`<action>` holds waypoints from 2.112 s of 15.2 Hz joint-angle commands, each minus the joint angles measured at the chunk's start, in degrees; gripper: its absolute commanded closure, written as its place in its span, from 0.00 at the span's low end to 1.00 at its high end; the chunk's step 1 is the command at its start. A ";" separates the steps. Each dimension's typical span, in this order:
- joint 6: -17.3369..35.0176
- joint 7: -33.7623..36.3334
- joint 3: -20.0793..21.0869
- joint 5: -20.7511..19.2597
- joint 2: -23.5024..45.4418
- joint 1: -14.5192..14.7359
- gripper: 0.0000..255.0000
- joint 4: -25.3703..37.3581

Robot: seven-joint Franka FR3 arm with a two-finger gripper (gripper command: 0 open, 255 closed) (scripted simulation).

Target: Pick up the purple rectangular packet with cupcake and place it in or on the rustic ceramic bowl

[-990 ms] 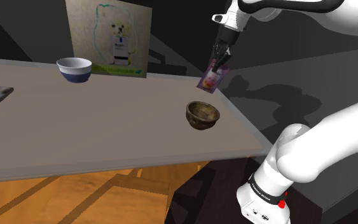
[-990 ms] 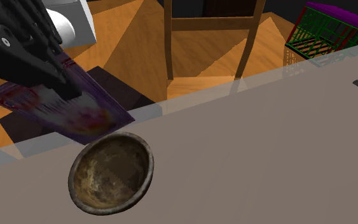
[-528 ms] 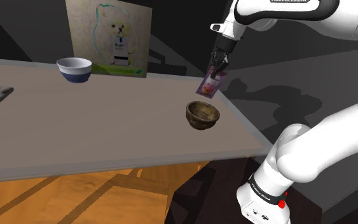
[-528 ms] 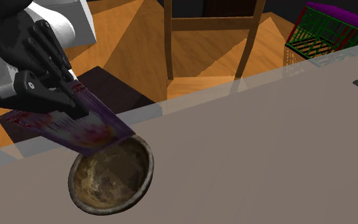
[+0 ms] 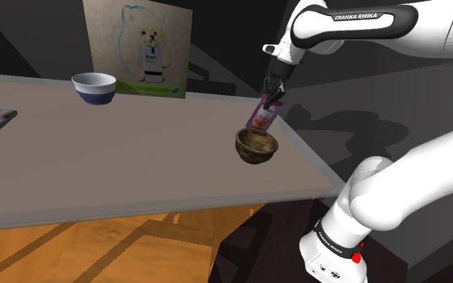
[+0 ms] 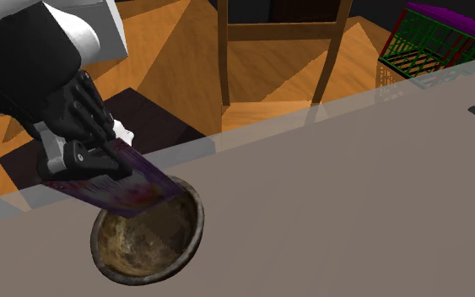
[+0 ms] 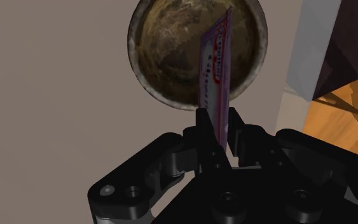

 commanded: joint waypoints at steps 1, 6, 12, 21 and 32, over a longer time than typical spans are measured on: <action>1.55 -0.07 -0.08 0.00 0.15 0.00 1.00 -1.36; 6.13 -0.54 -0.53 -0.03 0.80 -0.08 1.00 -5.33; 6.13 -0.54 -0.53 -0.03 0.80 -0.08 1.00 -5.33; 4.12 -0.46 -0.43 -0.10 0.33 -0.14 0.00 -3.77; -1.40 -0.33 -0.20 -0.20 -0.51 -0.23 0.00 0.92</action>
